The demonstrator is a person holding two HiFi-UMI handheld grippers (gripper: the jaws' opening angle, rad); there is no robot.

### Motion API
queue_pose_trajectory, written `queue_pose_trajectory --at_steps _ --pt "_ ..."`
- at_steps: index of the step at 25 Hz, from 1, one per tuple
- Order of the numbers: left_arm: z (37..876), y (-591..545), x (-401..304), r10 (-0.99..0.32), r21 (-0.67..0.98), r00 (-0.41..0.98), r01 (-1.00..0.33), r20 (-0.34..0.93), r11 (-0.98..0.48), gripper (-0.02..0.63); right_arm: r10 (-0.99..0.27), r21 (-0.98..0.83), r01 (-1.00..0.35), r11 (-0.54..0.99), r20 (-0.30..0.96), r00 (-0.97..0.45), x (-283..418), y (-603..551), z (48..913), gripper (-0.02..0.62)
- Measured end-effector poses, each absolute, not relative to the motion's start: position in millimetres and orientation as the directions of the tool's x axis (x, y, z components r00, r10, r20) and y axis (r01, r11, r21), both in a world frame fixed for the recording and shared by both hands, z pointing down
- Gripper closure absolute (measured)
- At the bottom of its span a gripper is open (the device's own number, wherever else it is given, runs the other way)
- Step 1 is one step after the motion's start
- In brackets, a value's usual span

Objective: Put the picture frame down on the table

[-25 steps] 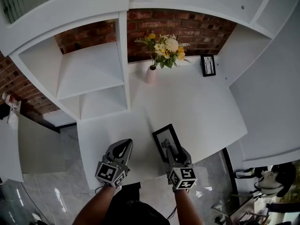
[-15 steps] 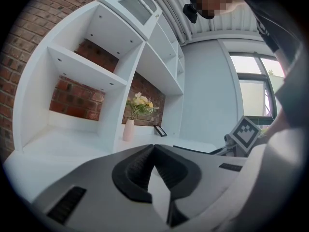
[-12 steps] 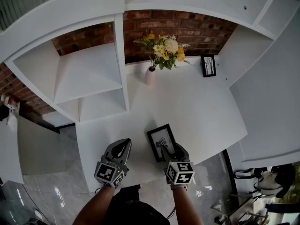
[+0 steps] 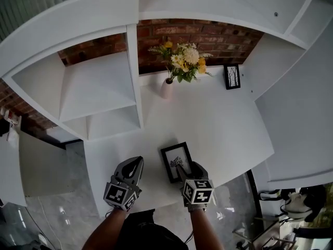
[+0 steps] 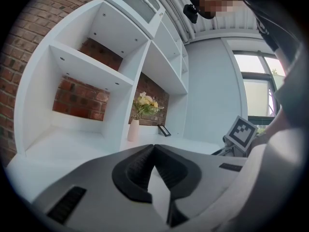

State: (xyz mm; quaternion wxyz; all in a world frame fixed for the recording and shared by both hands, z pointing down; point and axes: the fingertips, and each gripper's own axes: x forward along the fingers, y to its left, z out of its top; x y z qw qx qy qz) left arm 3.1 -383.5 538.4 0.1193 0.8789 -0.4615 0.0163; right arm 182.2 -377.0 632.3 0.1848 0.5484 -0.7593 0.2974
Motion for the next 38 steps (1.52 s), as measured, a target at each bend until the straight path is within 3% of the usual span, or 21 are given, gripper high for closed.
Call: queue_pose_trajectory --at_steps 18,28,38 --pt "535 -392 0 -0.795 0.203 0.587 -0.806 0.151 -0.557 0.615 -0.701 -0.193 -0.958 0.214 0.652 -0.288 181 -377 642 0.299" --pt "538 -390 3 -0.783 0.204 0.602 -0.796 0.158 -0.57 0.615 -0.761 -0.191 -0.956 0.221 0.58 -0.291 184 -375 627 0.302" --pt "524 -361 9 -0.795 0.186 0.591 -0.804 0.14 -0.565 0.615 -0.818 -0.178 -0.94 0.29 0.465 -0.34 182 -353 589 0.445"
